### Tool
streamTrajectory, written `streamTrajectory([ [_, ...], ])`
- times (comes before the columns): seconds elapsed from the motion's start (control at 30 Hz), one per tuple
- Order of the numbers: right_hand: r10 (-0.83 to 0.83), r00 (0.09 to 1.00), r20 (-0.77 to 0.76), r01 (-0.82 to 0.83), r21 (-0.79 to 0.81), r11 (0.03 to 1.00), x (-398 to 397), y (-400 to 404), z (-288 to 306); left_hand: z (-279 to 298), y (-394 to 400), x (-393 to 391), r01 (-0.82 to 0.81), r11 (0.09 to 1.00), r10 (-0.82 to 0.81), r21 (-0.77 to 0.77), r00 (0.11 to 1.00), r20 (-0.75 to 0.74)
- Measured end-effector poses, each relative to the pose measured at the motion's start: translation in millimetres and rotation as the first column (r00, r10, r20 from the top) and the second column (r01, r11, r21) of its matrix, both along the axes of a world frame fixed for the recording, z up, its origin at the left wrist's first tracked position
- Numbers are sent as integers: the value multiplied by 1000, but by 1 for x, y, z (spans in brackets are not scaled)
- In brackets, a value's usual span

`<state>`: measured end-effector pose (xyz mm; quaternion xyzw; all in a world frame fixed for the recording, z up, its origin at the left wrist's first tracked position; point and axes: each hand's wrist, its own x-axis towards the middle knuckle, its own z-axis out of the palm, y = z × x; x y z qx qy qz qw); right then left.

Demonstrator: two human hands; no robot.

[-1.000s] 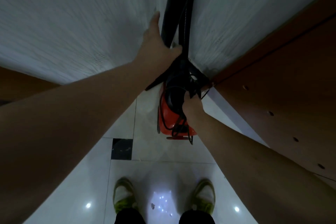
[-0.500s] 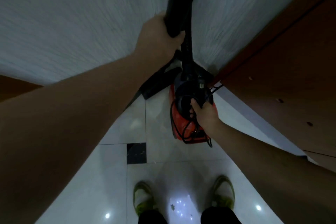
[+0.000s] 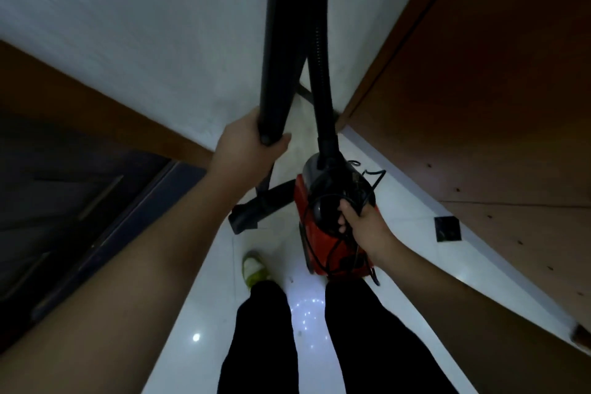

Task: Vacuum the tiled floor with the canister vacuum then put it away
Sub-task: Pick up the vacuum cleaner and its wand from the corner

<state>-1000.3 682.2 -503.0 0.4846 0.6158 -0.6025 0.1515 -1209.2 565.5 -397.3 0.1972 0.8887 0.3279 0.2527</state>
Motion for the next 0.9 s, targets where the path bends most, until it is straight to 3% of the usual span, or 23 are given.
streamTrajectory([
  [0.27,197,980,-19,-196,38,980,61,0,164,136,-56,94,-37,999,39,-37,998,51],
  [0.43,315,946,-75,-308,90,947,93,14,237,198,-71,146,-42,996,38,-77,998,-58],
  [0.6,348,932,-97,-345,55,937,122,40,285,240,-70,185,-34,999,32,-33,997,-69],
  [0.73,284,950,-132,-282,32,959,148,32,306,262,-66,196,-64,998,64,3,997,-35],
  [0.9,221,968,-117,-206,128,970,173,17,318,275,-69,194,-2,998,4,58,1000,-19],
])
